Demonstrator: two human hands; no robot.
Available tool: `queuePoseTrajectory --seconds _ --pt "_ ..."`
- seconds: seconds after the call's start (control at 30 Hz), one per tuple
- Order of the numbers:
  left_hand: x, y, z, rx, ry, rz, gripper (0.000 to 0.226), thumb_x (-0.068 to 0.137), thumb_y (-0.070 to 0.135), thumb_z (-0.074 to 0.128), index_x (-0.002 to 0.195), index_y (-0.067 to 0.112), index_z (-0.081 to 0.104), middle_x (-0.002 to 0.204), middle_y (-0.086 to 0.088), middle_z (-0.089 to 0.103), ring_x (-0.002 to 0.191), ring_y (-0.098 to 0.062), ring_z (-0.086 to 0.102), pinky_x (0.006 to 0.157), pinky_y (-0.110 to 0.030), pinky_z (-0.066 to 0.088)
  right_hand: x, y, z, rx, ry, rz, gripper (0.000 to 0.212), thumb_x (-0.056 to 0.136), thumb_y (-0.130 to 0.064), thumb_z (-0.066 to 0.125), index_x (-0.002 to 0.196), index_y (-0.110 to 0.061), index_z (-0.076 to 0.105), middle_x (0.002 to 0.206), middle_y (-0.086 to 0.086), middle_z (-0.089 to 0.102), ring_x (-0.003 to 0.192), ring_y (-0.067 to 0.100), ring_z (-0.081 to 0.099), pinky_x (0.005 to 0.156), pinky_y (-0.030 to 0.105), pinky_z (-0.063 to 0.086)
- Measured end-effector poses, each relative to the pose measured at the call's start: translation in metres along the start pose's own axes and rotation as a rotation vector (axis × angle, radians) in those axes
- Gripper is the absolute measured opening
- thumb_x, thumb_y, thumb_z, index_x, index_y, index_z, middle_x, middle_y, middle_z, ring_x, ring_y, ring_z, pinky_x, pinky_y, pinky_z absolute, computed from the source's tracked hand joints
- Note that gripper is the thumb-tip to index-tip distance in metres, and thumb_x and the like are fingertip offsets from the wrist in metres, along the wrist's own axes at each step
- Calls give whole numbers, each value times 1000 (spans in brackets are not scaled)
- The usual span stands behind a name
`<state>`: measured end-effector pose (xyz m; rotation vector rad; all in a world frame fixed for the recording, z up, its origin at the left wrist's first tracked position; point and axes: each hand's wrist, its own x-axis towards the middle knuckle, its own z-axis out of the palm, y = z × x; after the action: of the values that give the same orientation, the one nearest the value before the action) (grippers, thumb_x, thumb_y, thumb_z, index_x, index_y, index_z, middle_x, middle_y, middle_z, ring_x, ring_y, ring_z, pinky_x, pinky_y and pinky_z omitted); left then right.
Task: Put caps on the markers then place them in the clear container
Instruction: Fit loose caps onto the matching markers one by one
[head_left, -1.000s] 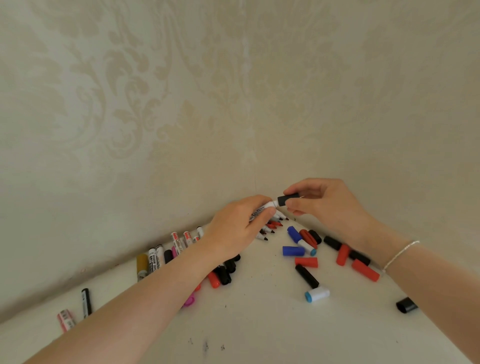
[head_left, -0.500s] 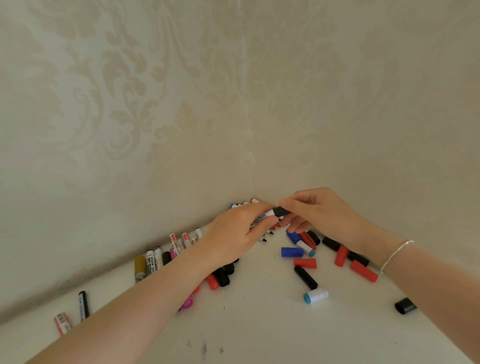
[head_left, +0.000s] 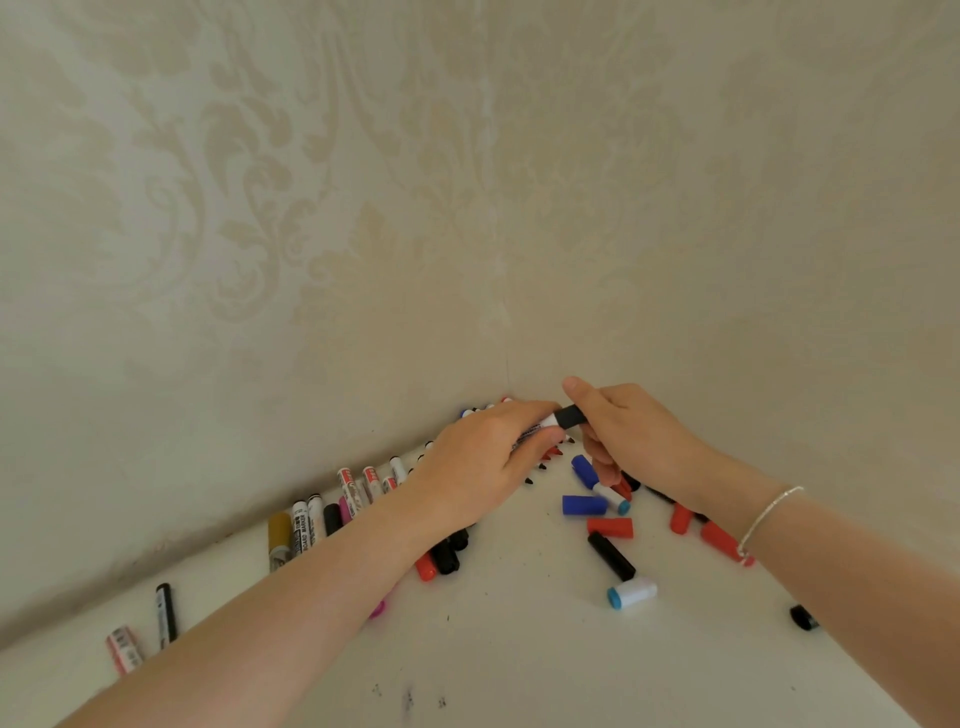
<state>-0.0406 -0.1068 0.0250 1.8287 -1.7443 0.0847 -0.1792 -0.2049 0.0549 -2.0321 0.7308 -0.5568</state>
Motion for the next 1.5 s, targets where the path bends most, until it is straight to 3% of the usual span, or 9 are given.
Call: queuePoseTrajectory --seconds 0.1,0.2,0.37,0.6,0.83,1.0,1.13,1.23,1.5 --pt "-1 -8 0 45 -71 -2 48 92 54 33 125 28 56 99 6 62 88 -13 57 76 -40 50 1 3 0 -112 -97 14 49 100 -42 33 65 -11 47 54 7 50 41 14 49 51 24 41" --pt "-4 -24 1 73 -143 -29 39 95 48 40 128 31 53 118 11 61 103 -12 58 85 -39 49 3 9 -1 -171 -136 58 38 98 -40 40 77 -10 50 60 8 56 45 16 53 51 26 44" --pt "-15 -52 -4 72 -132 -81 30 96 24 52 125 28 58 117 15 56 103 -5 54 87 -21 42 8 21 -25 3 -1 200 16 91 -21 59 86 -6 54 61 8 57 45 19 53 47 27 44" --pt "-10 -58 3 194 -206 -17 35 75 21 47 99 28 72 102 13 66 104 -8 54 102 -26 30 1 34 -35 -597 -465 416 17 81 -6 66 95 -4 58 71 8 60 57 16 56 50 21 47" --pt "-10 -60 18 201 -295 -16 25 85 16 60 102 30 72 105 10 65 105 -9 54 101 -29 33 -3 50 -17 -961 -388 205 21 84 -23 64 88 -14 45 81 0 47 77 16 48 48 17 31" --pt "-12 -63 20 171 -289 -56 27 82 15 59 97 32 74 101 13 66 98 -7 56 94 -32 42 1 53 -19 -989 -394 285 36 82 -15 64 63 -15 34 65 0 39 54 10 39 46 19 31" --pt "-12 -63 20 165 -304 -77 31 81 12 57 99 32 73 102 11 65 100 -9 57 94 -34 42 12 46 -17 -878 -180 193 3 89 -15 54 89 -14 51 84 1 51 73 14 52 58 21 43" --pt "-10 -63 20 159 -304 -92 33 83 11 56 103 30 72 106 8 65 103 -11 56 94 -34 43 20 53 -7 -909 -136 117 28 92 -12 51 119 -12 53 113 8 57 94 20 57 78 28 50" --pt "-11 -64 21 42 -188 -81 27 91 17 60 113 29 69 116 10 63 109 -5 55 96 -27 43 29 64 -1 -1063 -196 40 35 85 -13 65 118 -13 55 119 5 51 97 22 55 78 30 46"
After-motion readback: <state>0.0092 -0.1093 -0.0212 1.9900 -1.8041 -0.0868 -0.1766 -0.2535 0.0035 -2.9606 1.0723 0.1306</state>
